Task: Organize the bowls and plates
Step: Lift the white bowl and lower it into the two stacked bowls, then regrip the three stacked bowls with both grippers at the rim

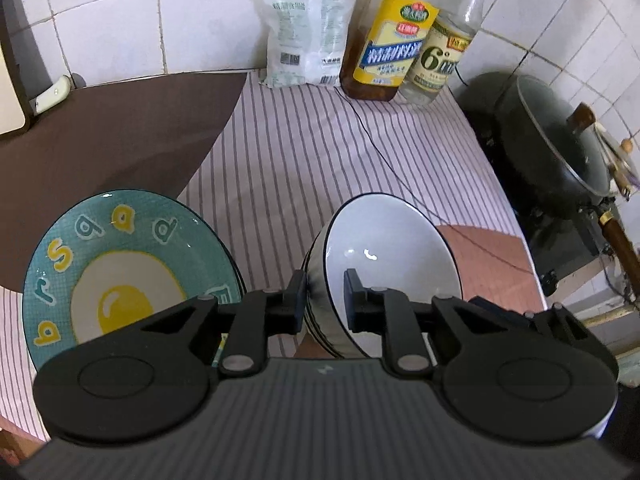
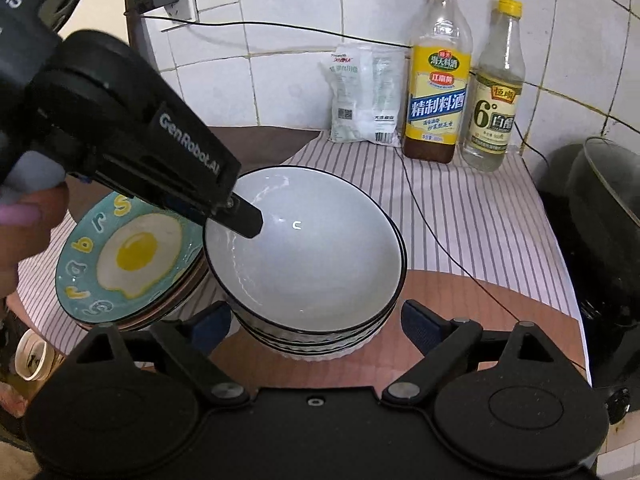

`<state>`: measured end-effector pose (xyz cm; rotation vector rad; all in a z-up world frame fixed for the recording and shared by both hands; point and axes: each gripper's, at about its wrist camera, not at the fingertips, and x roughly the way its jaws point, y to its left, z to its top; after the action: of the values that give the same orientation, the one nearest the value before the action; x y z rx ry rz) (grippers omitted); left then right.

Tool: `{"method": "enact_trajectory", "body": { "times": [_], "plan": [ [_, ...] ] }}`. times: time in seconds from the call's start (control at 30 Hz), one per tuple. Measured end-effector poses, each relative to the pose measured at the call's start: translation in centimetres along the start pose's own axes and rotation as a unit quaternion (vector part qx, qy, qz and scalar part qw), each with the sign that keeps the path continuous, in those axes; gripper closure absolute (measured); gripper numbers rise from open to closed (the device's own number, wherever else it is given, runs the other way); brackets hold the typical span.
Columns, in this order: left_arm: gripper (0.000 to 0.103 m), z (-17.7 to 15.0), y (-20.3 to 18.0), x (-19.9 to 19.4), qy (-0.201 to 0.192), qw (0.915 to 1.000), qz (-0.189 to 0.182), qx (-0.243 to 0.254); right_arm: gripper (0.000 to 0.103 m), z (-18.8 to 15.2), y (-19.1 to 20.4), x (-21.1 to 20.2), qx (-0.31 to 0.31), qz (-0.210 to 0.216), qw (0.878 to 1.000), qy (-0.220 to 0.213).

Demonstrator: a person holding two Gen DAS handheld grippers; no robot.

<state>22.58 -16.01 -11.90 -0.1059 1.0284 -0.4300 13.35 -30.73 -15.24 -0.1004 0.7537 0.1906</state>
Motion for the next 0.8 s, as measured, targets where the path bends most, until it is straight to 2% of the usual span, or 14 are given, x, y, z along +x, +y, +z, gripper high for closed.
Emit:
{"method": "enact_trajectory", "body": {
  "times": [0.2,0.5,0.67,0.8],
  "plan": [
    [0.081,-0.2,0.1,-2.4,-0.026,0.9995,-0.015,0.004,0.009,-0.9,0.7,-2.0,-0.008,-0.004,0.999,-0.043],
    [0.075,-2.6,1.1,-5.5,-0.042,0.9985,-0.035,0.0,0.009,-3.0,3.0,-6.2,-0.067,-0.026,0.99,-0.121],
    [0.073,-4.6,2.0,-5.8,-0.04,0.9972,-0.056,-0.028,0.009,-3.9,3.4,-7.4,-0.082,-0.036,0.986,-0.138],
    [0.069,-6.5,2.4,-5.6,-0.056,0.9947,-0.073,-0.046,0.009,-4.7,3.4,-7.6,-0.084,-0.035,0.985,-0.144]
  ]
}}
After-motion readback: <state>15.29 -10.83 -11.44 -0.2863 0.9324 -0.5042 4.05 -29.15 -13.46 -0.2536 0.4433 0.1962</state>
